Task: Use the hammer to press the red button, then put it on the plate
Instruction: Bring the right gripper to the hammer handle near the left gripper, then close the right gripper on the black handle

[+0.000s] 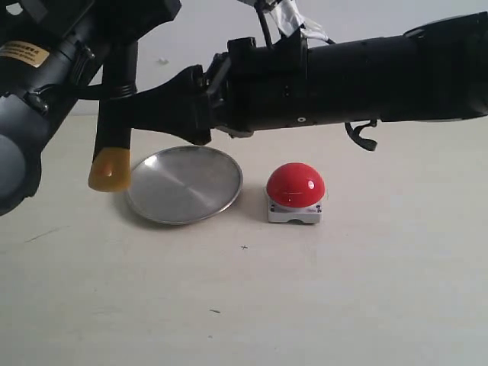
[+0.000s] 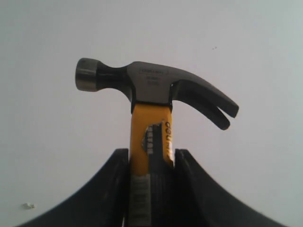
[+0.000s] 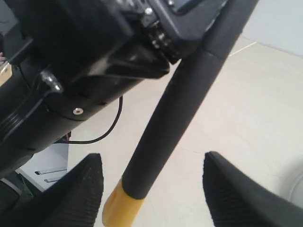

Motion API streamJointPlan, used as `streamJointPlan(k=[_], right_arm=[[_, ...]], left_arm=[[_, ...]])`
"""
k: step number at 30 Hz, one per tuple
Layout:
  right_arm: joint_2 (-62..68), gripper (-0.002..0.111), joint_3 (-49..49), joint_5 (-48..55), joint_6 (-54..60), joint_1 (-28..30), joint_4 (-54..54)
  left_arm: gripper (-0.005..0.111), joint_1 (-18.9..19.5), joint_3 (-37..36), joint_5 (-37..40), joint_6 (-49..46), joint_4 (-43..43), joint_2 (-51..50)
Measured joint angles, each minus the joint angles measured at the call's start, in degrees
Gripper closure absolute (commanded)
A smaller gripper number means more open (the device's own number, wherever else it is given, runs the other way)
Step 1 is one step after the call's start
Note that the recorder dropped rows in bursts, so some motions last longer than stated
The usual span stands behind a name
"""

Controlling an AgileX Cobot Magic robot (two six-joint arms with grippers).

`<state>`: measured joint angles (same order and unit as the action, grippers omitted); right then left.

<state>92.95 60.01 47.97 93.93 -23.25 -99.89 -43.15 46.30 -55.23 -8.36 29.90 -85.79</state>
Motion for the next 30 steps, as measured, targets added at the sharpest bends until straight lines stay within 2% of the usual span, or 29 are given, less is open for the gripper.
streamJointPlan(k=[23, 30], right_arm=[[8.33, 0.048, 9.41, 3.15, -1.03, 0.0, 0.0], [10.19, 0.049, 11.33, 2.19, -0.9, -2.23, -0.1]], left_arm=[[0.107, -0.12, 0.0, 0.34, 1.22, -4.63, 0.0], [0.107, -0.12, 0.03, 0.34, 3.26, -4.54, 0.0]])
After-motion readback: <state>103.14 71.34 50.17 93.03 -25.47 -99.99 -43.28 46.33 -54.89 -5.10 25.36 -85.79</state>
